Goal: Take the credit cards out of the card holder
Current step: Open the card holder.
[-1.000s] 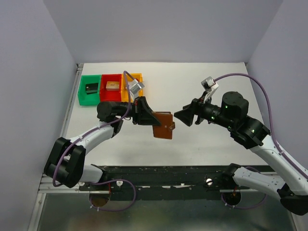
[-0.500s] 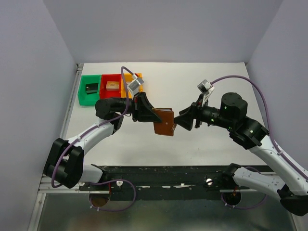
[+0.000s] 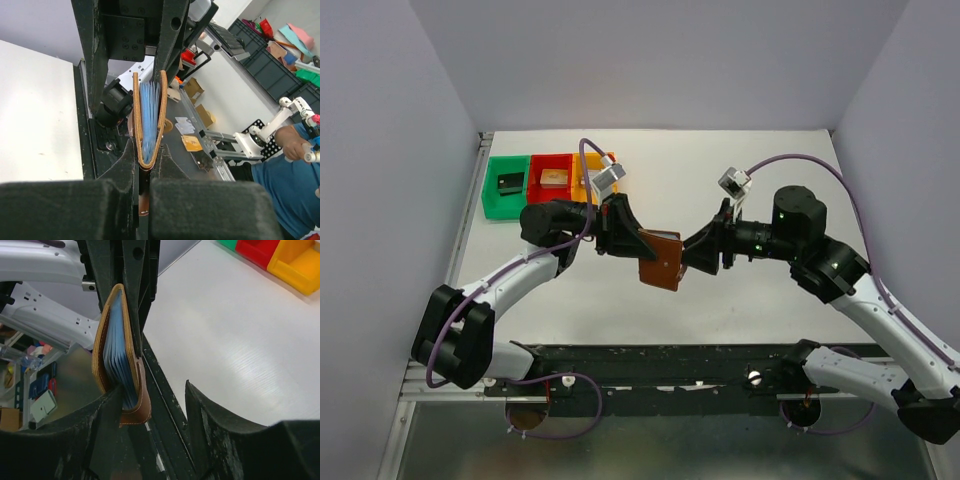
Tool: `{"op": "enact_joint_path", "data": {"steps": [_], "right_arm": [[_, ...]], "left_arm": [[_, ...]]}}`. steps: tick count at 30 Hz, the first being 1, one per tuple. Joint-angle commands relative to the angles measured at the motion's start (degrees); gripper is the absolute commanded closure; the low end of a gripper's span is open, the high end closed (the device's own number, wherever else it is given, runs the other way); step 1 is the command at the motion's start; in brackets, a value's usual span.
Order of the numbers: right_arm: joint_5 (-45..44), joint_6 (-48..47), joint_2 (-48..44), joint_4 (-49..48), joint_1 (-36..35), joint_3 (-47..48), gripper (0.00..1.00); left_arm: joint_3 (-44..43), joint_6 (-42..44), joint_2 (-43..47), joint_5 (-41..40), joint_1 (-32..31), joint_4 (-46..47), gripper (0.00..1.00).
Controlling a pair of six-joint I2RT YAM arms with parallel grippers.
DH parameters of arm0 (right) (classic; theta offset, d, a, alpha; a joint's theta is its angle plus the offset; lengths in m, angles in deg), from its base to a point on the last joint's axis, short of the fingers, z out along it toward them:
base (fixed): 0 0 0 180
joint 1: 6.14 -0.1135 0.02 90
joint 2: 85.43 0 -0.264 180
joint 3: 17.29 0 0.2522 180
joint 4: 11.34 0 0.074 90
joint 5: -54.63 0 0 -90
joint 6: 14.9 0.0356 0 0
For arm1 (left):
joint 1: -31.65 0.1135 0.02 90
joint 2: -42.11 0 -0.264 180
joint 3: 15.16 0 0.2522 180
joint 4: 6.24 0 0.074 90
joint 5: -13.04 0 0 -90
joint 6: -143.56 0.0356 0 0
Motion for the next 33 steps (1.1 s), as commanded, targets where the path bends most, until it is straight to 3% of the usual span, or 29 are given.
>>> {"op": "enact_joint_path", "data": {"steps": [1,9,12,15,18,20,22,24,25,30,33], "right_arm": [[6.38,0.84,3.42,-2.7,-0.95,0.43,0.43],[9.73,2.08,4.83,-4.64,-0.95,0.25,0.77],[8.68,1.64,4.4,-3.5,-0.86,0.69,1.0],[7.54,1.11,3.69,-2.45,-0.78,0.87,1.0],[5.78,0.5,2.9,-1.22,-0.69,1.05,1.0],[4.73,-0.03,2.11,-0.69,-0.6,1.13,1.0],[4.11,-0.3,1.41,-0.07,-0.42,1.31,1.0],[3.93,-0.56,1.06,0.54,-0.42,1.75,1.0],[3.84,-0.82,0.97,0.72,-0.42,1.75,1.0],[1.04,-0.91,0.18,1.86,-0.34,2.19,1.0],[-4.75,-1.26,0.0,5.1,-0.34,3.41,1.0]], "left_arm": [[-3.22,1.46,-0.59,-6.28,-3.93,17.19,1.0],[-3.4,2.43,-2.26,-7.61,-5.34,17.19,1.0],[-3.31,2.43,-2.44,-7.43,-5.17,17.1,0.88],[-3.14,2.34,-2.53,-7.52,-4.73,17.02,0.82],[-2.61,2.25,-2.62,-7.78,-4.29,17.02,0.69],[-2.09,2.43,-2.53,-8.22,-3.68,17.1,0.45],[-1.29,2.51,-2.44,-9.27,-2.89,17.1,0.33],[-0.59,2.51,-2.44,-10.15,-1.92,17.02,0.07],[-0.33,2.43,-2.53,-10.59,-1.39,17.02,0.01],[2.3,2.42,-3.15,-14.97,1.33,16.84,0.01],[5.29,5.58,-2.27,-19.19,3.18,10.11,0.01]]}}
